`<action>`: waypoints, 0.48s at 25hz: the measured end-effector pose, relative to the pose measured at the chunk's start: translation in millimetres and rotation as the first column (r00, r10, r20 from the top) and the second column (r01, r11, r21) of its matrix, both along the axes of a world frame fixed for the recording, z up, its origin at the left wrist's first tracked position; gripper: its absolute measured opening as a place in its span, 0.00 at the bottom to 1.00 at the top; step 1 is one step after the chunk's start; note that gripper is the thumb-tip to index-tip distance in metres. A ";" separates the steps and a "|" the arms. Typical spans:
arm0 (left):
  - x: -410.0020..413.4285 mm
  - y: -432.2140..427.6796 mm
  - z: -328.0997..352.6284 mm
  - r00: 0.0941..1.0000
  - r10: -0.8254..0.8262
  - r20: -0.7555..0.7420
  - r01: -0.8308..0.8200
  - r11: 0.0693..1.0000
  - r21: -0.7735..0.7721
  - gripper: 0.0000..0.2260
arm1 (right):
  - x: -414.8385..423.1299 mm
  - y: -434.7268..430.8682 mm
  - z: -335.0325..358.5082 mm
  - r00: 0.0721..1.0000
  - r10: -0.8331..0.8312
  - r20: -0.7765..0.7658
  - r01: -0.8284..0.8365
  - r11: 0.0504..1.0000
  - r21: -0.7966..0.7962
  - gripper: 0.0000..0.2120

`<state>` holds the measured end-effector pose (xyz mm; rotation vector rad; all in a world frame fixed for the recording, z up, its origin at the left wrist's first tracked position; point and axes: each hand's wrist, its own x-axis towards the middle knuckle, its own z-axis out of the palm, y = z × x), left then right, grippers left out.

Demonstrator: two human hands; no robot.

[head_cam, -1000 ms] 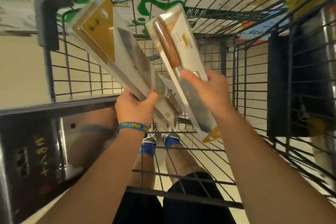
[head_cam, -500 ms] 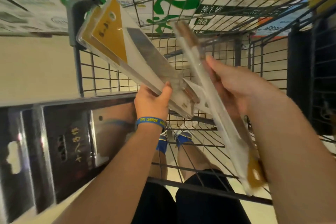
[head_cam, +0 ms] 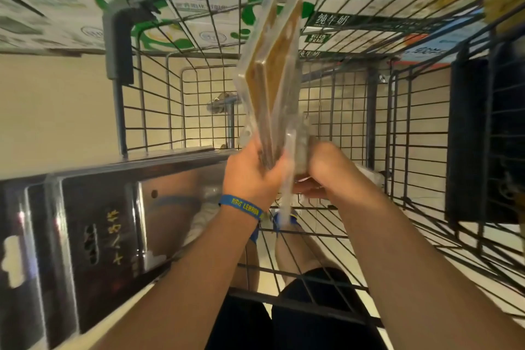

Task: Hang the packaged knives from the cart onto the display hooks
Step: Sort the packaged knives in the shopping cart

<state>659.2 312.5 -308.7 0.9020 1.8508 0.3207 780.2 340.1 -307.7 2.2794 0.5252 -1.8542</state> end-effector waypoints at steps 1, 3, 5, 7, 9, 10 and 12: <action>-1.6 3.9 -5.3 0.996 0.085 -0.003 -0.085 0.990 -0.108 0.09 | 3.9 0.7 -5.6 0.964 0.239 0.118 -0.250 0.964 0.091 0.12; -4.9 -0.4 -8.2 0.985 0.170 0.005 -0.168 0.979 -0.112 0.14 | 5.8 -2.5 -9.4 0.945 0.249 0.209 -0.321 0.824 0.467 0.25; -0.4 5.1 5.3 0.980 0.141 0.140 -0.152 0.985 0.077 0.19 | 9.7 -10.9 -11.3 0.990 0.128 0.062 -0.126 0.585 0.801 0.24; 0.9 -1.6 9.6 0.982 -0.032 0.188 -0.012 0.973 0.229 0.14 | 7.4 -7.9 -8.1 0.983 0.160 0.086 -0.157 0.511 0.845 0.23; 5.5 -7.7 6.0 0.977 -0.116 0.180 0.048 0.938 0.342 0.11 | 9.0 1.9 -8.6 0.951 0.179 0.253 -0.309 0.487 0.817 0.26; 5.3 -9.1 -1.3 0.972 0.010 0.236 -0.090 0.940 0.330 0.11 | 11.5 8.4 -7.6 0.932 0.166 0.321 -0.359 0.529 0.769 0.25; 8.2 -11.3 -0.2 0.925 0.091 0.370 -0.189 0.953 0.239 0.05 | 19.0 17.9 -4.8 0.907 0.163 0.388 -0.383 0.698 0.604 0.26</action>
